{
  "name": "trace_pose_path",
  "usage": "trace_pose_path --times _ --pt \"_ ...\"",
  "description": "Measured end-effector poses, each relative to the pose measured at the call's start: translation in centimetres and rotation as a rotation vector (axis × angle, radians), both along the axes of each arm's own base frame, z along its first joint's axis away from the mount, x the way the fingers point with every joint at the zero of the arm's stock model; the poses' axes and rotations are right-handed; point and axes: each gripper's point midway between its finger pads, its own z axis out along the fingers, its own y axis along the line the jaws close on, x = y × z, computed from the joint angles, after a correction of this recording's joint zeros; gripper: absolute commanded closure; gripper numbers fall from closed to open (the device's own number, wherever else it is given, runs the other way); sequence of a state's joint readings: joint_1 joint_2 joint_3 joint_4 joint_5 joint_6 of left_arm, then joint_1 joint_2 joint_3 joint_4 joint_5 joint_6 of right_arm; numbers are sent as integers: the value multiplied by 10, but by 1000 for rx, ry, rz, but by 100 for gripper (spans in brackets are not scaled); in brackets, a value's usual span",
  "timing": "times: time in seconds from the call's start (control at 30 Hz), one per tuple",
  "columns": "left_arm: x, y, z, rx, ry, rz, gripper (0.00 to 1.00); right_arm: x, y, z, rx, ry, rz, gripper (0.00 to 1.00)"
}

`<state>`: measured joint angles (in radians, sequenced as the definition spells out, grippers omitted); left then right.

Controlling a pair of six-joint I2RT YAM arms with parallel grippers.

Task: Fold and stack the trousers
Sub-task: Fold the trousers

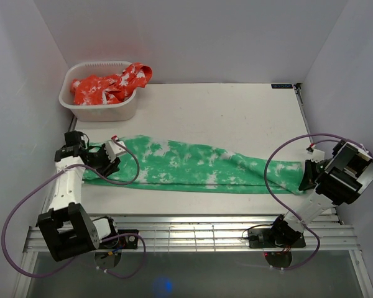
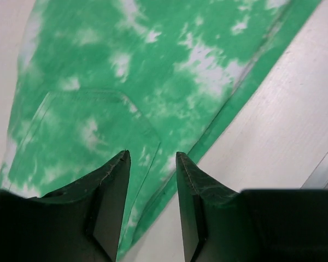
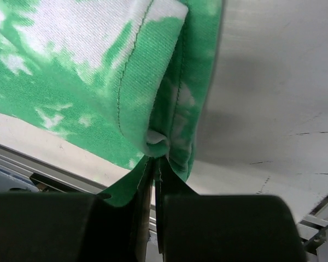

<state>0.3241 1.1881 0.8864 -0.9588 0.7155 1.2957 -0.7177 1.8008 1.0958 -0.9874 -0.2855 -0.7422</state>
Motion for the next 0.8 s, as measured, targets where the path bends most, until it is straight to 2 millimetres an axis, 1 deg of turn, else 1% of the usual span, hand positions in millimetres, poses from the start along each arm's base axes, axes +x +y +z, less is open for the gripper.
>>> trace_pose_path --times 0.07,0.13,0.23,0.37,0.63,0.73,0.77,0.8 --pt "-3 -18 -6 9 3 -85 52 4 -2 2 -6 -11 0 92" --pt "-9 -33 -19 14 37 -154 52 9 -6 5 -15 -27 -1 92" --pt "-15 -43 -39 36 95 -216 48 15 -10 9 -25 -47 -3 92" --pt "-15 -40 -57 88 132 -250 47 18 -13 11 -31 -56 -4 92" --pt "-21 -23 -86 204 174 -286 50 20 -14 13 -34 -59 -4 92" --pt "-18 -18 -90 235 175 -288 55 20 -14 13 -34 -60 -4 92" --pt "-17 -16 -91 245 168 -288 62 20 -15 13 -35 -60 -4 92" --pt "-16 -15 -91 251 164 -288 65 21 -15 14 -36 -62 -4 92"
